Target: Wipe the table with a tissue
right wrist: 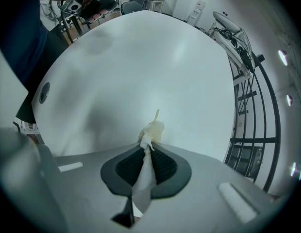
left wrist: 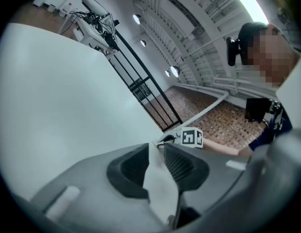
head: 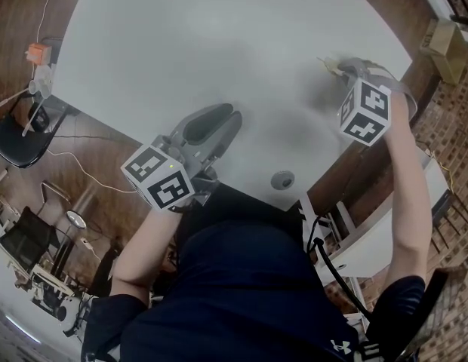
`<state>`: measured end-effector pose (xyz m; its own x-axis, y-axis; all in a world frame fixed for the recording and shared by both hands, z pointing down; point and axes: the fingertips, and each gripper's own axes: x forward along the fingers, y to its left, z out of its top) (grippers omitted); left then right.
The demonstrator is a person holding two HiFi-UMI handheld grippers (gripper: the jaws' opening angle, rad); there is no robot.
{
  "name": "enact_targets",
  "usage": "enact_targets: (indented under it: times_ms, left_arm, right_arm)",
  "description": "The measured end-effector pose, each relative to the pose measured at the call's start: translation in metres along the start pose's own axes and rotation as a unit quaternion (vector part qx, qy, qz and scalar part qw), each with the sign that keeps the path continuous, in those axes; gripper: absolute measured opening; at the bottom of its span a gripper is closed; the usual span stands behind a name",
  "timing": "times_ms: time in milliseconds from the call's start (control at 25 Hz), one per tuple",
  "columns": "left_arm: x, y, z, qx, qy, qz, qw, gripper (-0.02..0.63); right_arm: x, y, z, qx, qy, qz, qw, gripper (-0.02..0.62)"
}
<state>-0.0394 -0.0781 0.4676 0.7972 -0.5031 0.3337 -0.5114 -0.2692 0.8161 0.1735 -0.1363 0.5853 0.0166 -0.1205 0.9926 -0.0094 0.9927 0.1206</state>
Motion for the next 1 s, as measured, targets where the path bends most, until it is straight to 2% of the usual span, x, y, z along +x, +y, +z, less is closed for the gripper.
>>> enact_targets:
  times_ms: [640, 1000]
  left_arm:
    - [-0.034, 0.028, 0.018, -0.014, -0.02, 0.008, 0.9997, 0.098]
    - [-0.052, 0.041, 0.018, -0.028, -0.034, 0.02, 0.9988, 0.095]
  right_arm:
    - [0.005, -0.015, 0.051, -0.038, 0.007, -0.01, 0.999, 0.017]
    - [0.004, -0.025, 0.088, -0.055, -0.016, -0.022, 0.998, 0.017]
